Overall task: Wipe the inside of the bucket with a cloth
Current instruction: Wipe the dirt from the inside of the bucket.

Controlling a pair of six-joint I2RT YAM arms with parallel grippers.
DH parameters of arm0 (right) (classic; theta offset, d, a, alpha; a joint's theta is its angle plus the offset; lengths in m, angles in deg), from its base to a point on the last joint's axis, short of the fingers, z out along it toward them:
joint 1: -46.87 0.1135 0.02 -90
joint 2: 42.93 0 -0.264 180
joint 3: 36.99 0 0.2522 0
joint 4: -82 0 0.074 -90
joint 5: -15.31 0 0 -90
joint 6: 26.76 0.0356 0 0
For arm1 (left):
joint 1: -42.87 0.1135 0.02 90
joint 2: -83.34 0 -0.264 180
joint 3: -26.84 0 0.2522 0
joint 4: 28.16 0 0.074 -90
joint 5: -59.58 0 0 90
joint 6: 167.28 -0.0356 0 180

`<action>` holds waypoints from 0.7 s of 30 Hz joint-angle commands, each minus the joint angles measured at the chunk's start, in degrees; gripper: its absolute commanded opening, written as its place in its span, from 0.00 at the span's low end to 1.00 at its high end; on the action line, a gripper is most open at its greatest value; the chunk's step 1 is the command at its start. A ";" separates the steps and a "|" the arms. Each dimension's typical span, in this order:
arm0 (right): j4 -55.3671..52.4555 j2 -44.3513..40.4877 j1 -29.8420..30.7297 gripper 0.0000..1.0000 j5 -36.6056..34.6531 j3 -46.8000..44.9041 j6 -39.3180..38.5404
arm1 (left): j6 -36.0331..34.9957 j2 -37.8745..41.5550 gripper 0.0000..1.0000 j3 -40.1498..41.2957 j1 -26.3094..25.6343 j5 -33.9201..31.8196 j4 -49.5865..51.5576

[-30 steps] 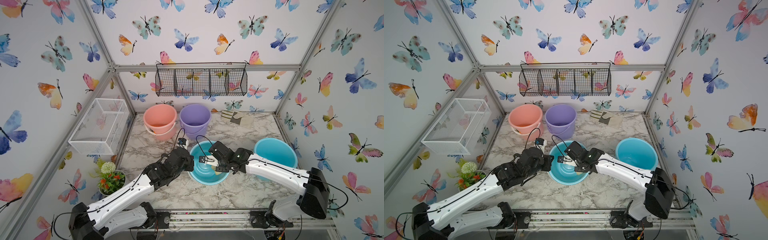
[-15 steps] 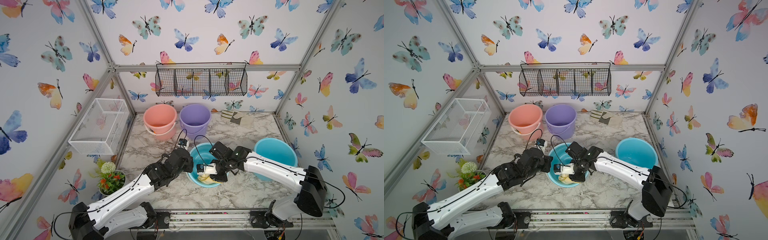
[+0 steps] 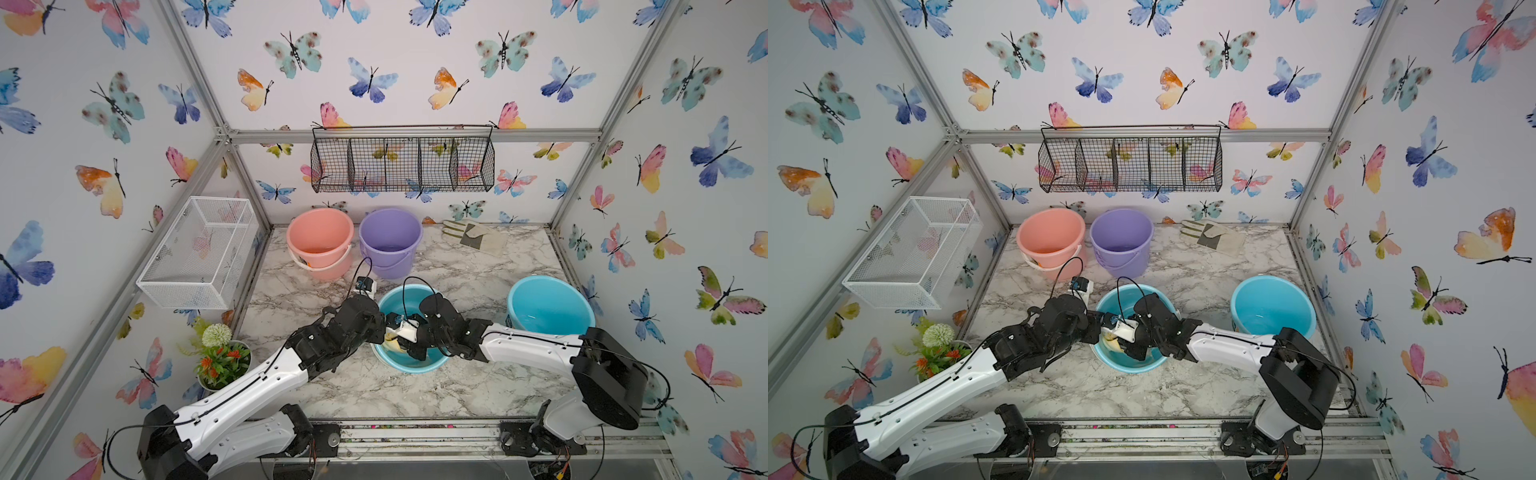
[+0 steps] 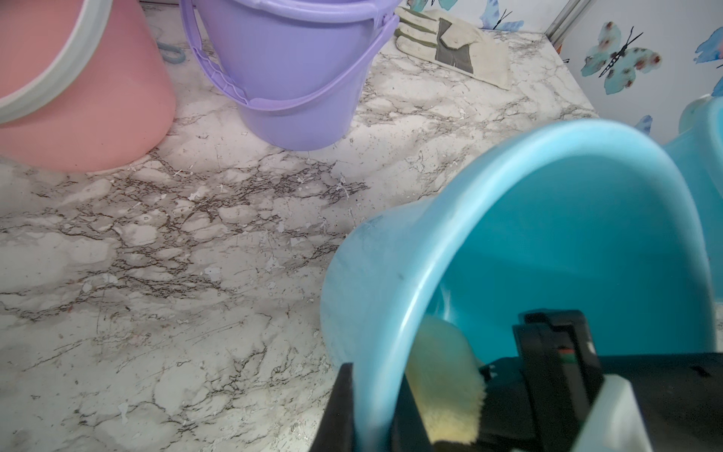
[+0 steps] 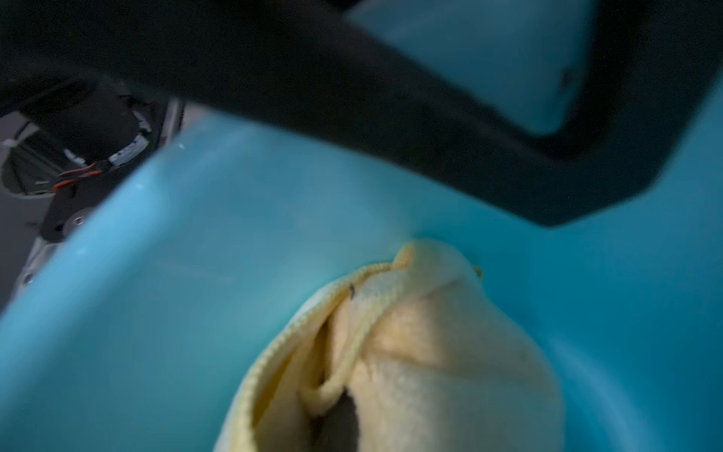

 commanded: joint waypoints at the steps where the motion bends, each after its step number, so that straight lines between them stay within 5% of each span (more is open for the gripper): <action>1: 20.55 3.05 1.62 0.02 -9.73 -1.52 3.75 | 0.59 0.76 0.00 -0.87 0.29 -0.18 -1.06; 10: 34.53 9.97 3.97 0.02 -38.82 -0.17 2.80 | 1.05 1.13 0.00 -0.86 0.06 0.29 -0.73; 16: 29.79 12.18 3.99 0.02 -57.30 1.01 -1.54 | 1.05 1.39 0.00 -1.03 0.12 0.15 -0.29; 21: 18.15 11.02 4.00 0.02 -65.99 2.91 -4.84 | 1.14 1.66 0.00 -0.86 0.08 -0.21 -0.01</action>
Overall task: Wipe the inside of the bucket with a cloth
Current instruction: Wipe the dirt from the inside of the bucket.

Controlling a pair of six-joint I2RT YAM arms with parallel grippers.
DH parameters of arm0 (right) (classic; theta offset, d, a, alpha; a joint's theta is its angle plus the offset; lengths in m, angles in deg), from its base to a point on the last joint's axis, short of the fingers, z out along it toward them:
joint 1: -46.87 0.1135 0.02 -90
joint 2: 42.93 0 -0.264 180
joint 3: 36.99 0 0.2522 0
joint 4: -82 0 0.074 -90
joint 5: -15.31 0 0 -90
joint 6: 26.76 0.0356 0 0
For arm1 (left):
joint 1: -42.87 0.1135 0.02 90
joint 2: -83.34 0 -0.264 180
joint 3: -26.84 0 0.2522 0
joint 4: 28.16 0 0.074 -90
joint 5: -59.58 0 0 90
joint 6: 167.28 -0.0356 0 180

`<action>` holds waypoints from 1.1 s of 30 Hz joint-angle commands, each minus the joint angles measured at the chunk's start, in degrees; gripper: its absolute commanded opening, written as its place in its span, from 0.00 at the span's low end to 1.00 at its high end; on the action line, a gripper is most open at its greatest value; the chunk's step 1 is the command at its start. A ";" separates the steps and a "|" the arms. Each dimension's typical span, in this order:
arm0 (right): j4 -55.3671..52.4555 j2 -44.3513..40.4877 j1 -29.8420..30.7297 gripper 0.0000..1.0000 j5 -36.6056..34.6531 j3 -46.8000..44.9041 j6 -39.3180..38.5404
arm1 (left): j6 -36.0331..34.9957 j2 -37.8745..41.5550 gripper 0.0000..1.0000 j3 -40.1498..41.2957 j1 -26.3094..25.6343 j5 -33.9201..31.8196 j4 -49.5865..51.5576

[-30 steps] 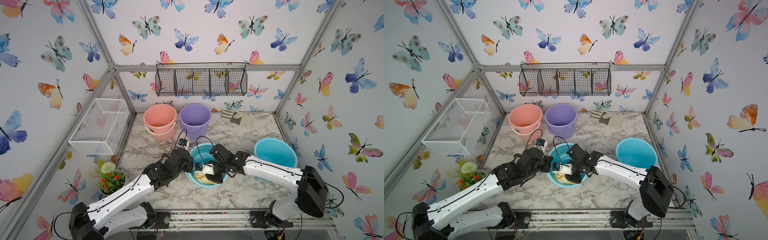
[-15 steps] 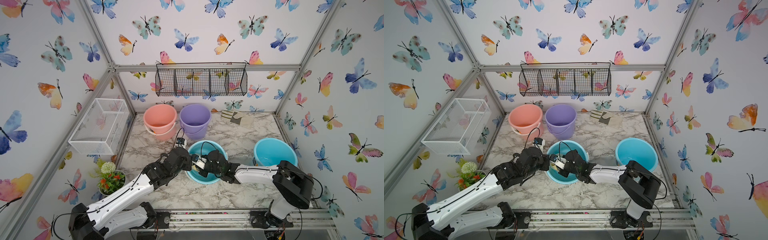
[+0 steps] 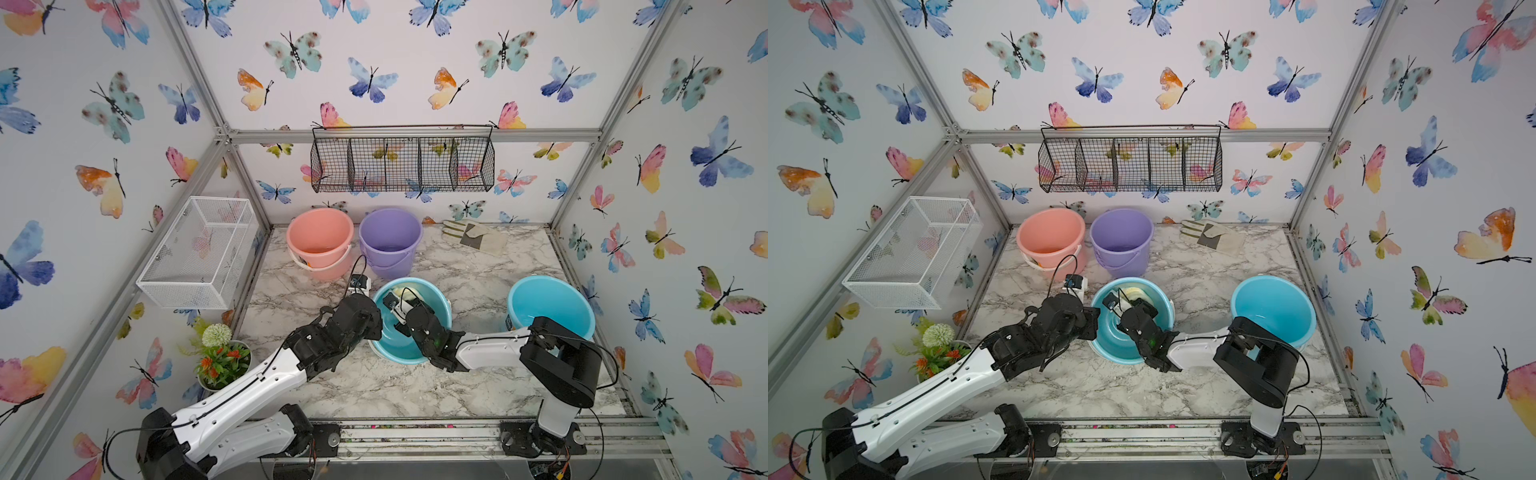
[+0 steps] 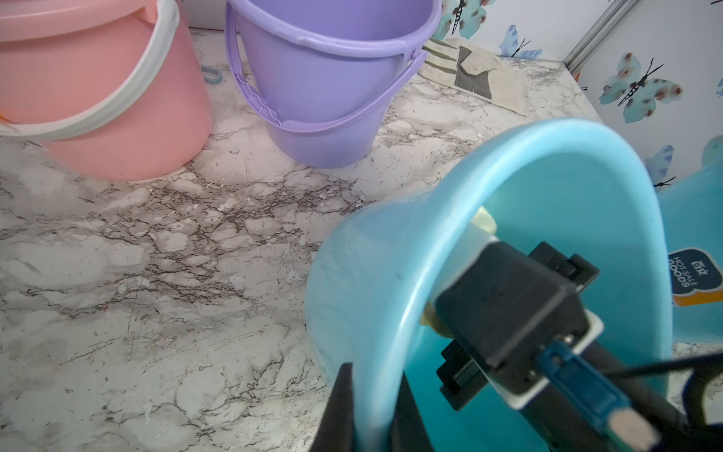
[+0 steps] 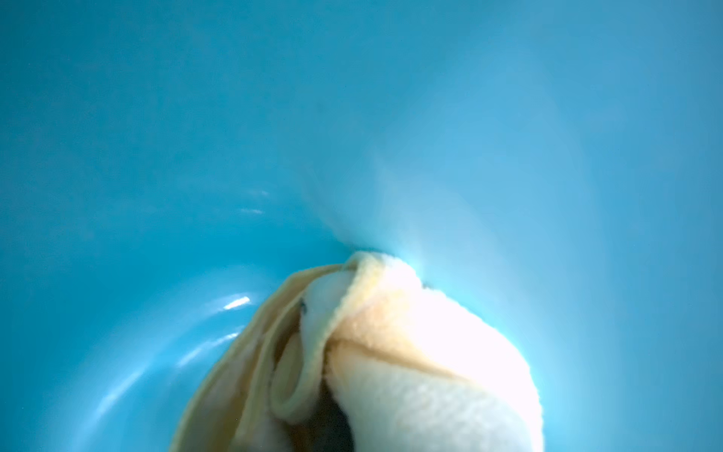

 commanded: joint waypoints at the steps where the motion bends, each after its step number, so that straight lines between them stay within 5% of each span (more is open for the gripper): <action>1: -9.47 -1.29 -0.15 0.02 -12.37 3.17 -2.49 | 0.33 1.07 0.00 -0.84 -0.48 2.45 0.28; 6: -31.61 -3.90 -0.15 0.02 -12.62 6.63 -1.41 | 0.28 1.20 0.00 -1.16 -0.46 2.09 0.80; 16: -78.99 -0.60 -0.15 0.02 5.02 16.92 6.10 | 0.15 0.54 0.00 -1.27 -0.51 2.31 0.72; 25: -89.80 -1.52 -0.15 0.02 35.88 19.88 3.68 | -0.02 0.32 0.00 -1.46 -0.47 2.32 0.54; 33: -80.69 -4.84 -0.15 0.02 57.64 17.22 1.26 | 0.33 0.76 0.00 -1.37 -0.60 2.38 0.63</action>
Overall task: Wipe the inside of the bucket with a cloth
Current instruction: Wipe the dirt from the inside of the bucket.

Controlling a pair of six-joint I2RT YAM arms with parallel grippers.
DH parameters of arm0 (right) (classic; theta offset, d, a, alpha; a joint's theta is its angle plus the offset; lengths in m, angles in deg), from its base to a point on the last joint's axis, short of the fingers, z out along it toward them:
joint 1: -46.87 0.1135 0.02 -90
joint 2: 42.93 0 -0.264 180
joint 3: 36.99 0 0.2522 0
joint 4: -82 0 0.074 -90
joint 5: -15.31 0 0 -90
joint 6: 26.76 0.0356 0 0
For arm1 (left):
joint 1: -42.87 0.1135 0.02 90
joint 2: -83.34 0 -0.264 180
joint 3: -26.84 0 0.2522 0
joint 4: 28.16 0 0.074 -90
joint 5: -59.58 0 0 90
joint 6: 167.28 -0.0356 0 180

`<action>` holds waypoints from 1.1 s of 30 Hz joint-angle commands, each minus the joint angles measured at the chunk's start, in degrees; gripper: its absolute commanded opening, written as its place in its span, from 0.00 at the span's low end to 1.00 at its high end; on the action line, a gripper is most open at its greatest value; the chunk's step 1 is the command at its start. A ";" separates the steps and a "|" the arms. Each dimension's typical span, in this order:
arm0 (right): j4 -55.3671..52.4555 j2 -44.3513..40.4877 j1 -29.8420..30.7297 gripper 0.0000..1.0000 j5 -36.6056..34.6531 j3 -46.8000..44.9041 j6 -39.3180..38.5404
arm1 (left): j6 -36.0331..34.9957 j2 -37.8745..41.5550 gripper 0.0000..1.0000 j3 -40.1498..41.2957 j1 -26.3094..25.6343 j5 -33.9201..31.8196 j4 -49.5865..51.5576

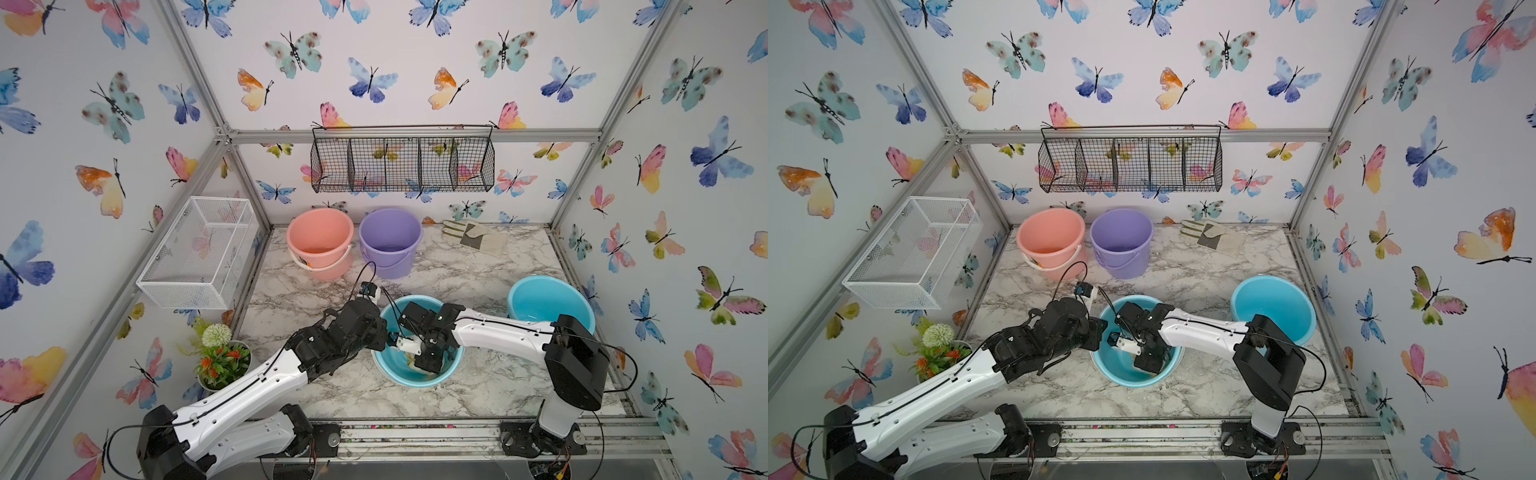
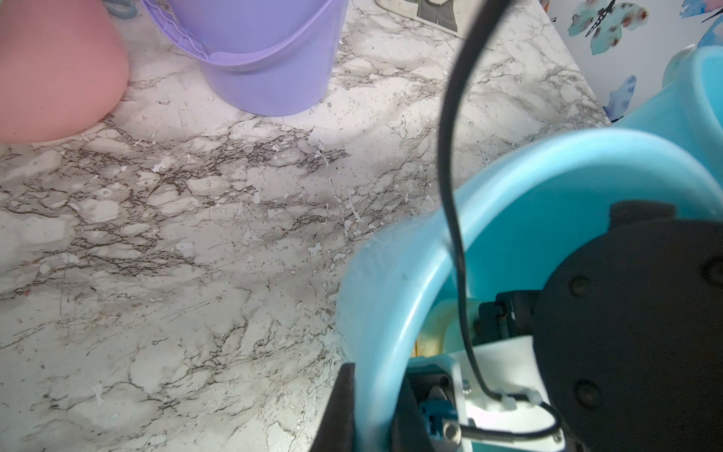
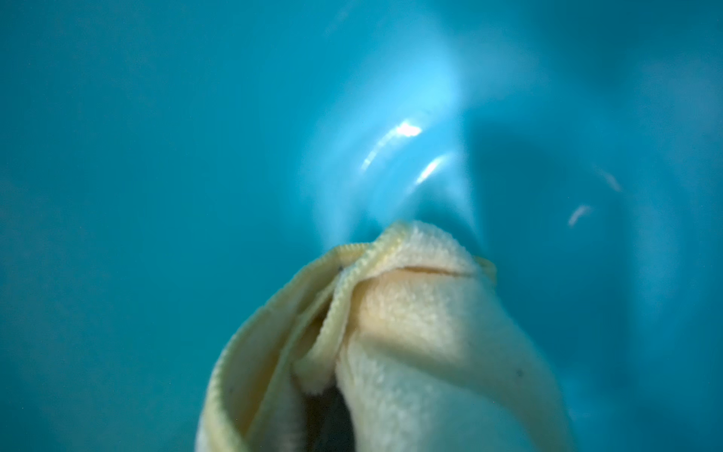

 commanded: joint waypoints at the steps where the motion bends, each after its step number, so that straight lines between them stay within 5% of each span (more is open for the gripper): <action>1: 1.22 -2.50 0.40 0.02 15.16 -2.67 -1.86 | 0.79 0.94 0.00 -1.37 0.57 -4.42 -2.65; 8: 17.64 -3.52 0.11 0.02 19.72 -6.97 -0.58 | 0.79 0.85 0.00 -1.62 0.59 -4.37 -2.47; 16: 51.99 -4.85 0.09 0.02 15.92 -16.70 7.04 | 1.49 0.60 0.00 -1.10 0.43 -3.68 -3.18; 24: 73.51 -0.47 0.18 0.02 -1.50 -19.13 9.33 | 1.31 0.41 0.00 -1.41 0.47 -3.16 -3.27; 33: 80.90 1.20 0.18 0.02 -24.96 -20.13 6.90 | 1.45 0.50 0.00 -1.10 0.43 -3.54 -3.17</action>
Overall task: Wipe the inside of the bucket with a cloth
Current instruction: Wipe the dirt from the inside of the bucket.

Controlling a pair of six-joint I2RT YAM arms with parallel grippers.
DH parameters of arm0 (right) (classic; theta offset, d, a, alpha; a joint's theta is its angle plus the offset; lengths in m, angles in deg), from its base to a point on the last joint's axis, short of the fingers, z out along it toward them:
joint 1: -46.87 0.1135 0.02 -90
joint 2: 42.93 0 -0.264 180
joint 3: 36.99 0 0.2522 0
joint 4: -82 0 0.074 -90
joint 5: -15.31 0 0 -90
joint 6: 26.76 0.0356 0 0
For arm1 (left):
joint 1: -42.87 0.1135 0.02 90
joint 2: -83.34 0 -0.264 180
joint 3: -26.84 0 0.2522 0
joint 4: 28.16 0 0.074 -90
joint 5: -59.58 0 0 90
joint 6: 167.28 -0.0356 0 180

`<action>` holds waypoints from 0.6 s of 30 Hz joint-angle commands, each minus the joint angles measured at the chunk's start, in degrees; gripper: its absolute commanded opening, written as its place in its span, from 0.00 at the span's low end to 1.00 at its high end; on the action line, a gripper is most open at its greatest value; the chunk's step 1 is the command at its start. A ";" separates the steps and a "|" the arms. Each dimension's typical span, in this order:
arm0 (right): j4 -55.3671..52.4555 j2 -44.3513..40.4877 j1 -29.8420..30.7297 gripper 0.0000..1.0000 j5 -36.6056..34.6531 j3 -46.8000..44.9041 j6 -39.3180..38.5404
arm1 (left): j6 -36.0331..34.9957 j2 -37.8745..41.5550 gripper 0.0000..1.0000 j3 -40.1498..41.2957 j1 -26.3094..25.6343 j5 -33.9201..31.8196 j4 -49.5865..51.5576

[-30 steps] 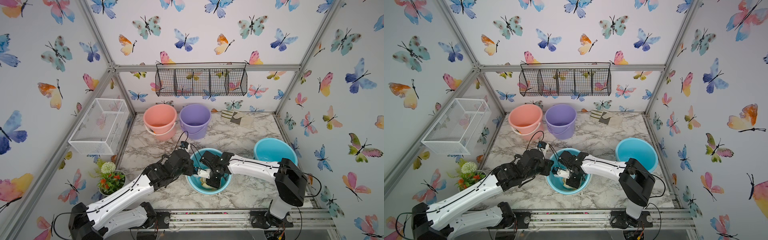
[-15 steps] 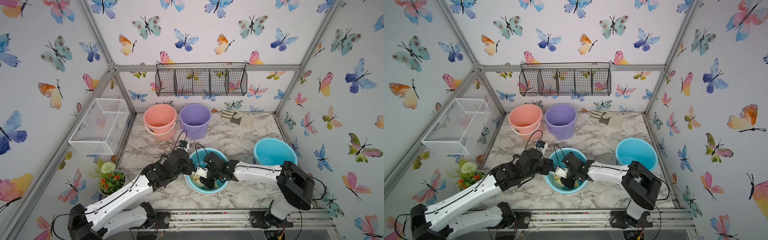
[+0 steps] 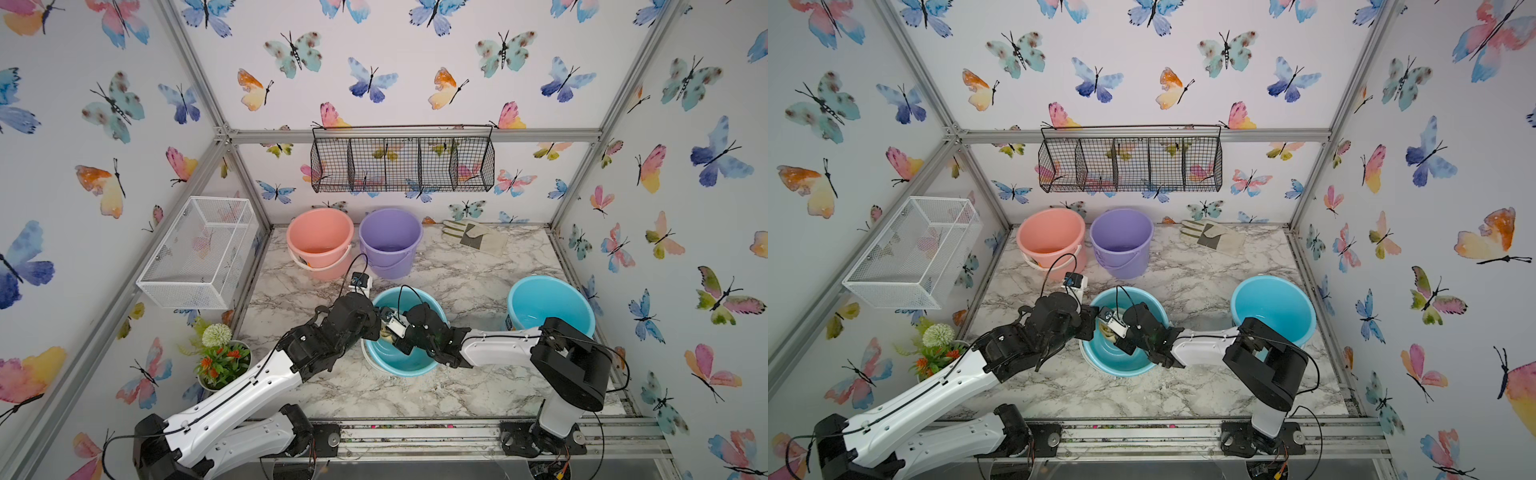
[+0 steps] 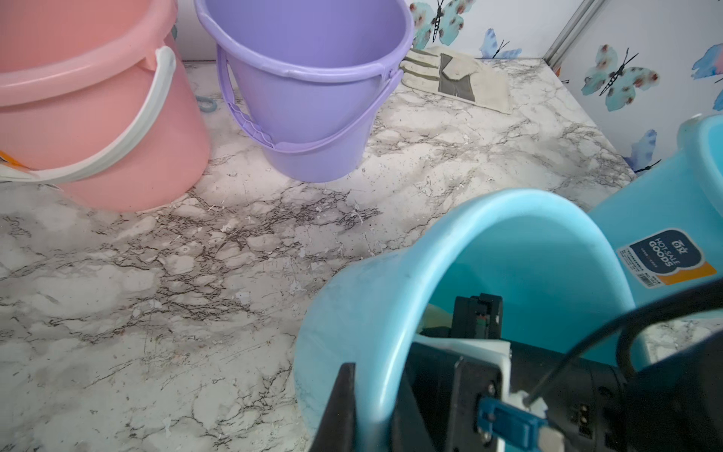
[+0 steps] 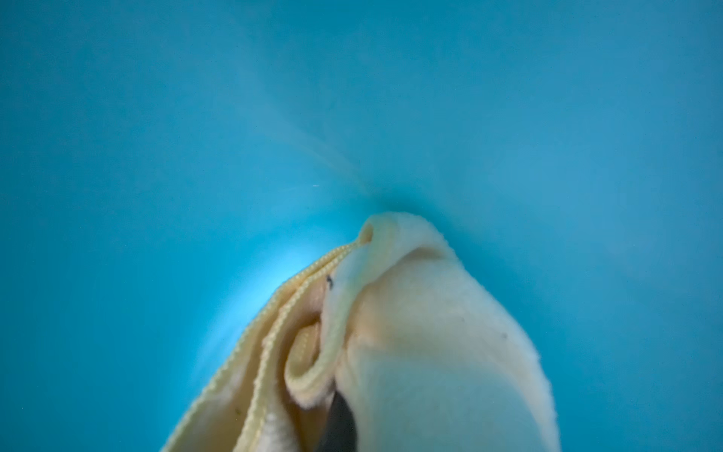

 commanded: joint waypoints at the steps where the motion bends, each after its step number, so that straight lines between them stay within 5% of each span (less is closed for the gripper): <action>1: 11.17 0.93 0.50 0.02 -15.04 -0.71 1.27 | 5.62 -1.25 0.00 0.25 -0.52 2.69 -1.10; 13: -8.00 -3.72 0.50 0.02 -33.24 2.45 0.45 | 5.00 -2.46 0.00 -0.56 -0.47 2.48 -1.06; 18: -15.21 -10.60 0.50 0.02 -32.96 1.07 3.06 | 5.18 -3.22 0.00 -0.56 -0.50 2.09 -1.47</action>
